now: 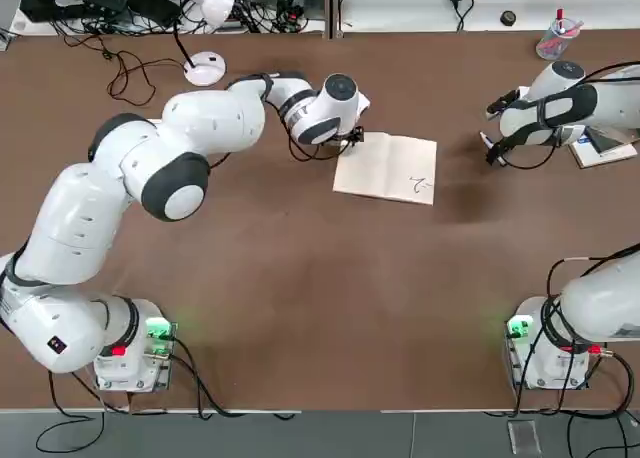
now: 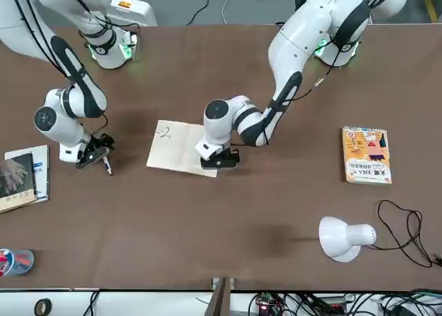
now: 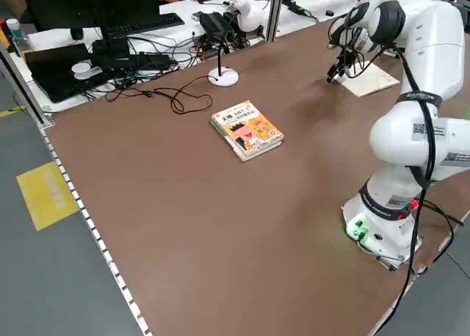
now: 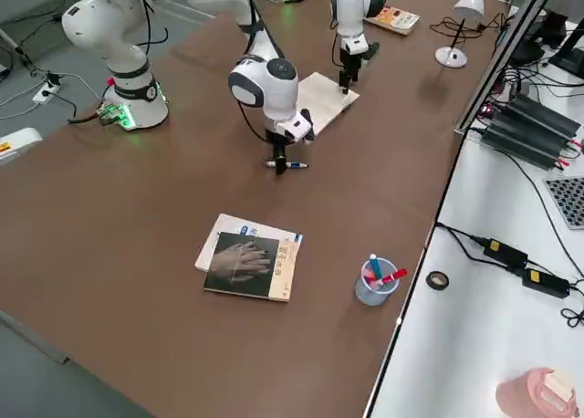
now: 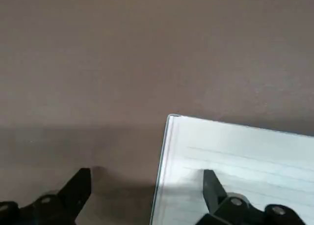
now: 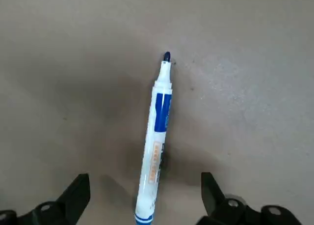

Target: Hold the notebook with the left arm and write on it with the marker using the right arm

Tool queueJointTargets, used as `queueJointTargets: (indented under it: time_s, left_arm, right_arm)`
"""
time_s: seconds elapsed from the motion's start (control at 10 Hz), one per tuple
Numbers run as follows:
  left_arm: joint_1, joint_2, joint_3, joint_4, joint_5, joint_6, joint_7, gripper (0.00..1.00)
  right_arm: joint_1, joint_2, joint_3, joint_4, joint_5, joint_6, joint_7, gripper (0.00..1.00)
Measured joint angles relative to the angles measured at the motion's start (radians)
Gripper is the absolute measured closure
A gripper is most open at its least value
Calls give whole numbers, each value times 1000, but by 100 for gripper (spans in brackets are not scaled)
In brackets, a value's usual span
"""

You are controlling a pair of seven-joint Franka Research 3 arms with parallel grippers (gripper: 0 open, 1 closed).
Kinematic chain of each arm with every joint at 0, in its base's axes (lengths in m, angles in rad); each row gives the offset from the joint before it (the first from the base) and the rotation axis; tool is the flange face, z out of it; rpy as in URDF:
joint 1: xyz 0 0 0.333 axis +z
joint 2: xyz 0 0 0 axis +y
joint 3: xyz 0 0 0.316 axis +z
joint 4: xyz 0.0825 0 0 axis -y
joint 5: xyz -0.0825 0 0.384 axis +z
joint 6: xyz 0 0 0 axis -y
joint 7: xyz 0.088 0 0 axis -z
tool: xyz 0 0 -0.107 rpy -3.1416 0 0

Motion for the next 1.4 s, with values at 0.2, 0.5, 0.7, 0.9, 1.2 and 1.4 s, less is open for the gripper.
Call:
queueJointTargets:
  time_s: [0.2, 0.5, 0.7, 0.9, 1.2, 1.4]
  left_arm:
    - [0, 0, 0, 0, 7, 0, 0, 0]
    - [-1, 0, -1, 0, 15, 0, 0, 0]
    - [-1, 0, -1, 0, 15, 0, 0, 0]
    - [-1, 0, -1, 0, 15, 0, 0, 0]
    - [-1, 0, -1, 0, 16, 0, 0, 0]
    - [-1, 0, -1, 0, 16, 0, 0, 0]
  right_arm:
    - [0, 0, 0, -4, 0, 9, 0, 0]
    - [0, 0, 0, -6, 0, 37, 0, 3]
    - [0, 0, 0, -6, 0, 40, -1, 7]
    - [0, 1, 0, -7, 0, 43, -1, 7]
    - [0, 11, 0, -10, 0, 70, -1, 9]
    - [0, 19, 0, -10, 0, 79, -2, 19]
